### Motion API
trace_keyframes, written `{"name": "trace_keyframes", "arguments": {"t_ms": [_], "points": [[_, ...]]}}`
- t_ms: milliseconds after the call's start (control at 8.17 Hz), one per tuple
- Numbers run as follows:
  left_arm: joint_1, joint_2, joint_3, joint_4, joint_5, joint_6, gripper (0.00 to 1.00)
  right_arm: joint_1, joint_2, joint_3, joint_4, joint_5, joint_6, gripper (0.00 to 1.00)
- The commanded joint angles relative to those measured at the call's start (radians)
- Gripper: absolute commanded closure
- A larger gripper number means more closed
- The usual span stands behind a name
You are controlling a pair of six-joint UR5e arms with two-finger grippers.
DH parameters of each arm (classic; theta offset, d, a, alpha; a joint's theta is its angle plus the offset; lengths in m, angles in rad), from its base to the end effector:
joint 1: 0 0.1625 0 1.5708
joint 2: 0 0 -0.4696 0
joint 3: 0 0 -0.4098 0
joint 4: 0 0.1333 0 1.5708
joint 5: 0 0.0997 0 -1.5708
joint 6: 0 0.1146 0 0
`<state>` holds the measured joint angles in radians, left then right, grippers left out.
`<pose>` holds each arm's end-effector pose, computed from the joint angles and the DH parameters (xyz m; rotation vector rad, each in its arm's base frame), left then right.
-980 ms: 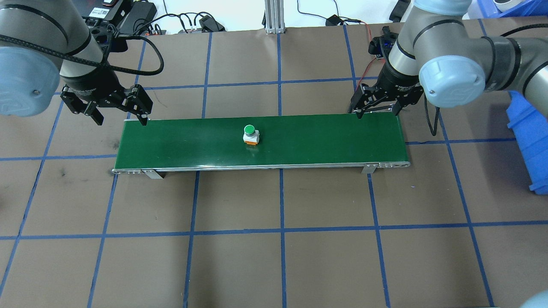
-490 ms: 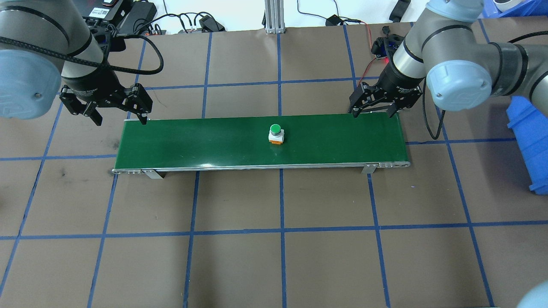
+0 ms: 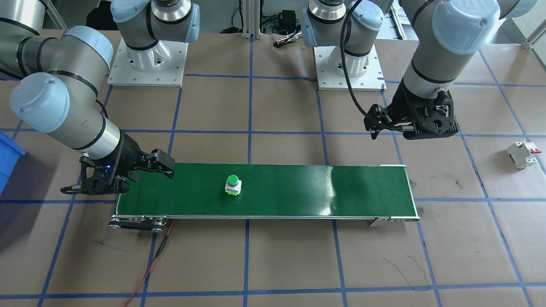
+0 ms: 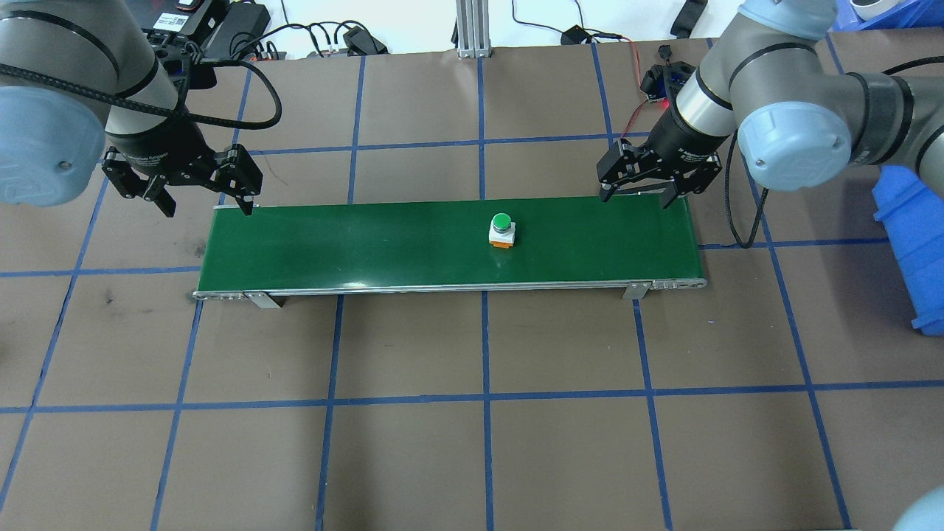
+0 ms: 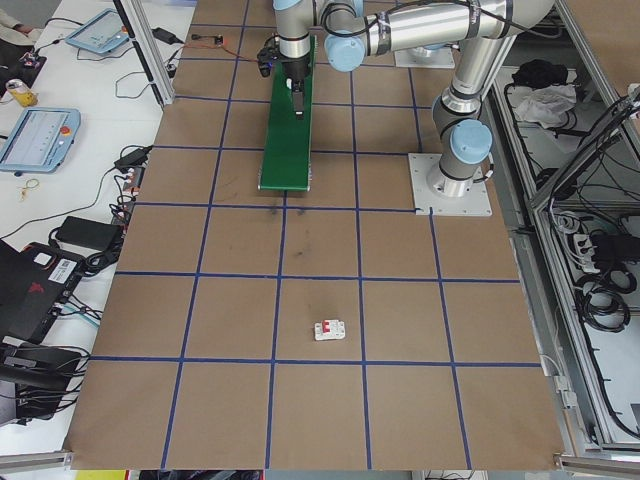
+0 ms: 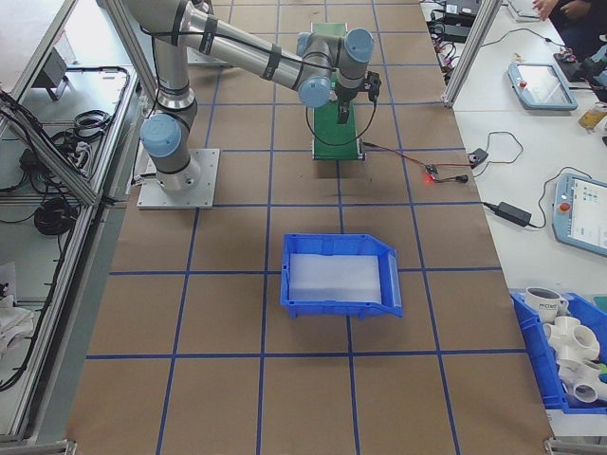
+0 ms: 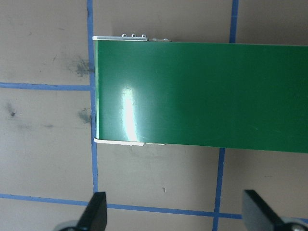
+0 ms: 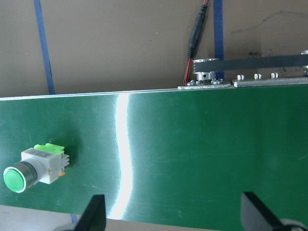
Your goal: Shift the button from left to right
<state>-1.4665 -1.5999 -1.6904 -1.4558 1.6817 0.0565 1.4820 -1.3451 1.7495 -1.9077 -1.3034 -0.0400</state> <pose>-0.0664 -0.5245 0.4540 -0.0696 3.0323 0.0645 0.1120 -0.5861 0.3419 0.0830 2.8685 0.0718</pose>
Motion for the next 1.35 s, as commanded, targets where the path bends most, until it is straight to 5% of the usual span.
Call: {"name": "trace_keyframes", "arguments": {"t_ms": [0,857,1102,1224], "points": [[0.000,0.002,0.000,0.002,-0.002,-0.004,0.00,0.007,-0.005,0.001,-0.002,0.007,0.144,0.00],[0.000,0.006,0.000,0.002,-0.005,-0.006,0.00,0.044,0.030,0.001,-0.023,-0.013,0.181,0.02],[0.000,0.006,-0.002,0.002,-0.004,-0.006,0.00,0.044,0.055,0.001,-0.025,-0.071,0.166,0.17],[0.000,0.006,0.000,0.002,-0.004,-0.004,0.00,0.044,0.064,0.001,-0.027,-0.126,0.166,0.35]]}}
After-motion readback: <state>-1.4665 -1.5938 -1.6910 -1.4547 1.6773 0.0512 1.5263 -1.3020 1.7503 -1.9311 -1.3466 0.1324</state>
